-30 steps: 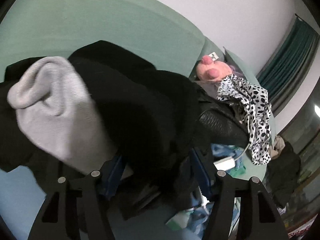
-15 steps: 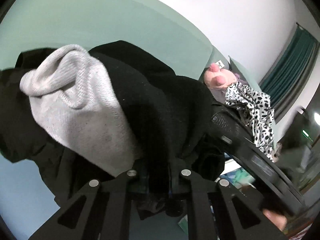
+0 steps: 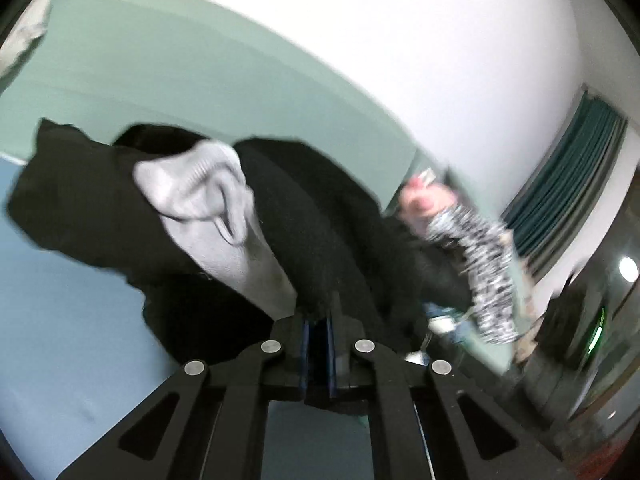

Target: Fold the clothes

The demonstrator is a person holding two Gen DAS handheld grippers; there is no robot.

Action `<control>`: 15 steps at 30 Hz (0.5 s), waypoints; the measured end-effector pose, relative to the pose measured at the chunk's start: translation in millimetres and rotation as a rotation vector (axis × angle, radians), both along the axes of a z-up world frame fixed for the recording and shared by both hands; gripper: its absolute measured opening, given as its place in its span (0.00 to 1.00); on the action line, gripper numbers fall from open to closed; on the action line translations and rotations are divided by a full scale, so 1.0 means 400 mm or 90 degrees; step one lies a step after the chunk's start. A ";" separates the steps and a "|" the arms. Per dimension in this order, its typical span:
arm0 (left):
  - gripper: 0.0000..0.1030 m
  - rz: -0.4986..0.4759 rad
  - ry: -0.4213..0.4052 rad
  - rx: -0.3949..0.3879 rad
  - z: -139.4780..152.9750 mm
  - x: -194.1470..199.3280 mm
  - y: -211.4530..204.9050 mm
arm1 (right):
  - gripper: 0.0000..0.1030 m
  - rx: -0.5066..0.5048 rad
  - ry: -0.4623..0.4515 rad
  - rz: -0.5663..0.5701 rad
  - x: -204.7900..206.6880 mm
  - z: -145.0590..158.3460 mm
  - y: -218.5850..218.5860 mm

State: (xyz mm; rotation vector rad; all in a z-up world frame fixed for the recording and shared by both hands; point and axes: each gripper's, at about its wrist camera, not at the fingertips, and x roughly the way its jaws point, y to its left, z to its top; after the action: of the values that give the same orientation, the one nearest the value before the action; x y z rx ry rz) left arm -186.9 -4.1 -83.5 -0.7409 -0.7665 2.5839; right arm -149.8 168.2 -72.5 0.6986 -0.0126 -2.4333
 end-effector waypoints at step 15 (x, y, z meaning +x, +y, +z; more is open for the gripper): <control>0.06 0.046 -0.120 -0.045 -0.186 0.476 -0.289 | 0.09 0.116 -0.079 0.262 0.515 -0.169 -0.179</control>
State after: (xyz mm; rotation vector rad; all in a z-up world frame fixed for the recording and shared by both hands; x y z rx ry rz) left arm 3.4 -119.6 -157.7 -1.0087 -0.7726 2.6436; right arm 56.3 96.5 -140.1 0.8391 0.2797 -2.0100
